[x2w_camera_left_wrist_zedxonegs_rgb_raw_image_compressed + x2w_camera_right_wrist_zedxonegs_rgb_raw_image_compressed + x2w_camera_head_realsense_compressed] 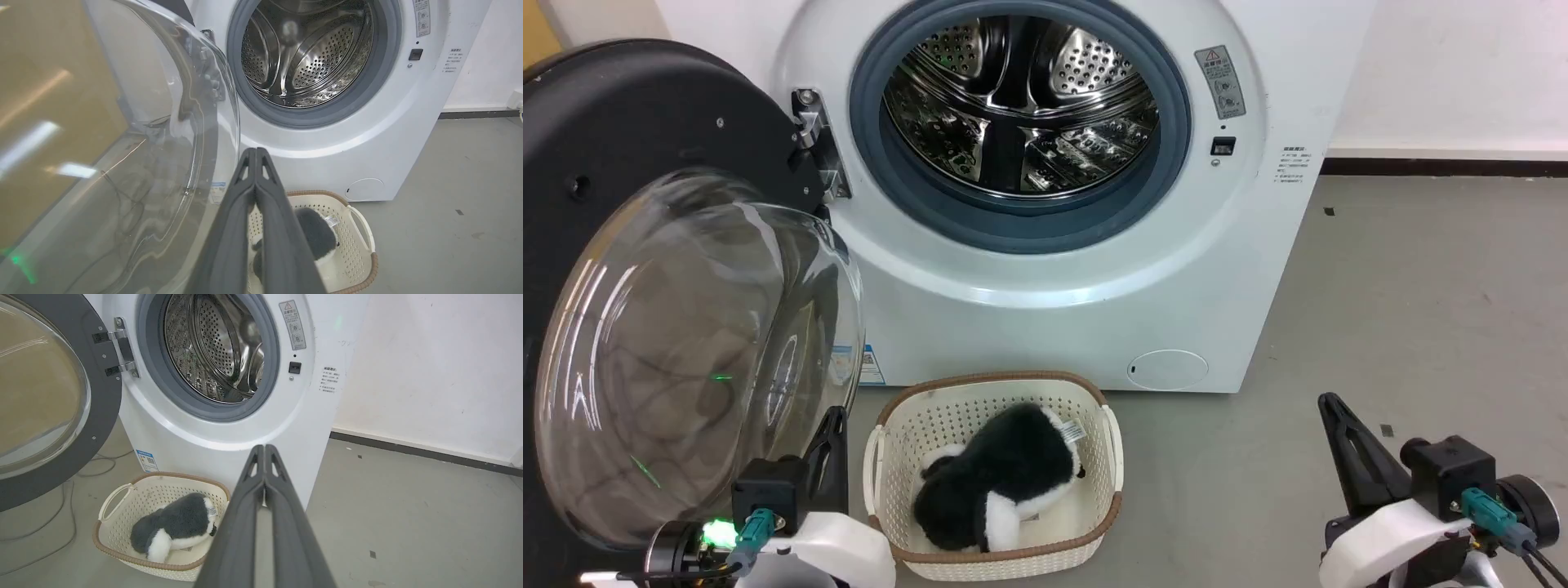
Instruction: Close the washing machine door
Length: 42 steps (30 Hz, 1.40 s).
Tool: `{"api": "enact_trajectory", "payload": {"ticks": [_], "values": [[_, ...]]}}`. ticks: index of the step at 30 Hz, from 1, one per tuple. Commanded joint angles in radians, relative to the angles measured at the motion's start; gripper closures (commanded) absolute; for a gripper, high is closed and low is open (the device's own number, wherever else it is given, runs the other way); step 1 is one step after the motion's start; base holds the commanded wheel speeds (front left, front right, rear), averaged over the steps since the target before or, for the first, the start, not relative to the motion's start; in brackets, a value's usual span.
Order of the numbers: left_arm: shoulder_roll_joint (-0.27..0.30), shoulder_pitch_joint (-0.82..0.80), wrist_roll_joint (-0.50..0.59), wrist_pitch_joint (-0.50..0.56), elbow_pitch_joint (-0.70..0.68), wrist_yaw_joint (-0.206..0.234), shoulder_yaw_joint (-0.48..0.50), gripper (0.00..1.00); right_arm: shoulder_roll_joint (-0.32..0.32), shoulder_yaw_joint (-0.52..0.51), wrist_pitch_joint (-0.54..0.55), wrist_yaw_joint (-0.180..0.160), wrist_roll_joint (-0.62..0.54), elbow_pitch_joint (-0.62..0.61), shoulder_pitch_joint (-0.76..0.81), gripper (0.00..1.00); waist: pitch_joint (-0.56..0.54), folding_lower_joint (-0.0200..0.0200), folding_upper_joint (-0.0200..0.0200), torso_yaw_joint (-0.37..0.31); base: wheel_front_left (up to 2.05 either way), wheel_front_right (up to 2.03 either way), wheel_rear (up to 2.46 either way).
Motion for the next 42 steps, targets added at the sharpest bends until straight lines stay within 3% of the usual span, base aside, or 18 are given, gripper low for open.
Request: {"api": "enact_trajectory", "payload": {"ticks": [1, 17, 18, 31, 32, 33, 34, 42], "values": [[0.0, -0.015, 0.003, 0.0, 0.002, -0.004, 0.002, 1.0, 0.004, -0.002, 0.0, 0.001, -0.008, -0.004, 0.009, 1.0, 0.0, 0.0, 0.0, 0.0, 0.0, 0.0, 0.0], [0.0, -0.015, 0.003, 0.0, 0.002, -0.004, 0.002, 1.0, 0.004, -0.002, 0.0, 0.001, -0.008, -0.004, 0.009, 1.0, 0.0, 0.0, 0.0, 0.0, 0.0, 0.0, 0.0], [0.0, 0.0, 0.0, 0.0, 0.0, 0.0, 0.0, 0.0, 0.0, 0.0, 0.0, 0.0, 0.0, 0.0, 0.0, 0.0, 0.0, 0.0, 0.0, 0.0, 0.0, 0.0, 0.0], [0.0, -0.002, -0.003, -0.024, -0.004, 0.033, -0.011, 0.0, 0.0, -0.008, -0.024, 0.0, 0.025, 0.0, -0.002, 0.0, 0.004, 0.0, 0.0, 0.002, 0.0, 0.0, 0.0], [0.0, -0.003, -0.003, -0.026, -0.004, 0.036, -0.011, 0.31, 0.0, -0.009, -0.026, 0.0, 0.028, 0.0, -0.002, 0.0, 0.004, 0.0, 0.0, 0.002, 0.0, 0.0, 0.0], [0.0, -0.004, -0.003, -0.028, -0.005, 0.038, -0.012, 0.82, 0.0, -0.009, -0.028, 0.0, 0.03, 0.0, -0.002, 0.0, 0.005, 0.0, 0.0, 0.002, 0.0, 0.0, 0.0], [0.0, -0.005, -0.003, -0.03, -0.006, 0.04, -0.013, 1.0, 0.0, -0.01, -0.03, 0.0, 0.032, 0.0, -0.002, 0.0, 0.005, 0.0, 0.0, 0.003, 0.0, 0.0, 0.0], [0.003, -0.019, -0.008, -0.047, -0.033, 0.056, -0.007, 1.0, 0.001, -0.017, -0.046, 0.0, 0.048, -0.002, -0.005, 0.0, 0.011, 0.0, 0.0, 0.015, 0.0, 0.0, 0.0]]}}
